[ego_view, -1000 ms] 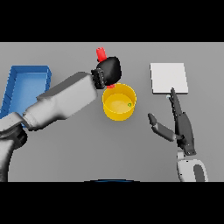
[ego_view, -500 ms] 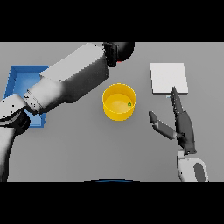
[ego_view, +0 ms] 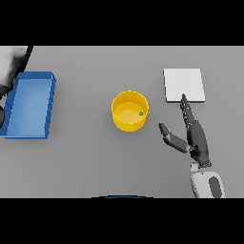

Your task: Pick up the red beaker and tilt it to pour out 1 green nut into yellow bowl. Pick up the yellow bowl and place it on the metallic measuring scale.

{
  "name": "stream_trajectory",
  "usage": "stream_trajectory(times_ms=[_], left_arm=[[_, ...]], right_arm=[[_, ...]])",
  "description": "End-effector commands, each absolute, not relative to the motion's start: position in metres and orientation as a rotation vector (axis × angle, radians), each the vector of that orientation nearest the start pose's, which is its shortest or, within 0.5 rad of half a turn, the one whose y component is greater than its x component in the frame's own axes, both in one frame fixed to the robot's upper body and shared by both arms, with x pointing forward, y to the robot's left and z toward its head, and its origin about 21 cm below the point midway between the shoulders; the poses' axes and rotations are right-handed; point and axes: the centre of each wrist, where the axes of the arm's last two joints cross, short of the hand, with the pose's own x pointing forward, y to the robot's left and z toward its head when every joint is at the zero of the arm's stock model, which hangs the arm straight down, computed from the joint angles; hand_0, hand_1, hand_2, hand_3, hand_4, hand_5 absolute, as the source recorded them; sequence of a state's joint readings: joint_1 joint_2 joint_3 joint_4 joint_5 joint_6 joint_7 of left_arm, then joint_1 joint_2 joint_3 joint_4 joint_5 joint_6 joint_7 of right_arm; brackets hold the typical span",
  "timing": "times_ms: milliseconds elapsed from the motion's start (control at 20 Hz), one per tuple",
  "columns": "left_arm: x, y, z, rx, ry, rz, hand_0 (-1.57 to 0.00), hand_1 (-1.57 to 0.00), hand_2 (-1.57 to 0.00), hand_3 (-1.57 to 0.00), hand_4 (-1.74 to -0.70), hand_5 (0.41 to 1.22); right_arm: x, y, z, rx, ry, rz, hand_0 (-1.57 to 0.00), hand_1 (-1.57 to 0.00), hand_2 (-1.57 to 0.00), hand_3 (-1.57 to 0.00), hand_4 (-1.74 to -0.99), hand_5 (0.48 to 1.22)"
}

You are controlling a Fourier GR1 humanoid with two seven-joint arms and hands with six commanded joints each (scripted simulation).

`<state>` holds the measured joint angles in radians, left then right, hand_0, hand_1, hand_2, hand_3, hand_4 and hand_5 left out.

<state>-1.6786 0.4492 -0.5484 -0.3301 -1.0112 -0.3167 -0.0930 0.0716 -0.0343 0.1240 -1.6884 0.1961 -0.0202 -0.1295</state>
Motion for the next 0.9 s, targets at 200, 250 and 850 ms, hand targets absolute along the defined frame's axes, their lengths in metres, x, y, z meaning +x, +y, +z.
stream_trajectory(times_ms=[200,250,850], left_arm=[[0.483,0.254,0.335,1.047,-1.32,-1.156,-1.57,-1.57,-1.57,-1.54,-1.74,1.221],[0.483,0.273,0.322,1.015,-1.317,-1.068,-1.57,-1.57,-1.57,-1.55,-1.74,1.221],[0.446,0.356,0.153,0.827,-1.145,-0.36,-1.57,-1.57,-1.57,-1.57,-1.74,1.221]], right_arm=[[0.233,-0.216,0.015,-0.109,-1.762,0.264,0.0,0.0,0.0,0.0,-1.125,0.601],[0.234,-0.215,0.013,-0.131,-1.745,0.277,0.0,0.0,0.0,0.0,-1.127,0.606],[0.233,-0.218,0.012,-0.104,-1.757,0.308,0.0,0.0,0.0,0.0,-1.141,0.673]])
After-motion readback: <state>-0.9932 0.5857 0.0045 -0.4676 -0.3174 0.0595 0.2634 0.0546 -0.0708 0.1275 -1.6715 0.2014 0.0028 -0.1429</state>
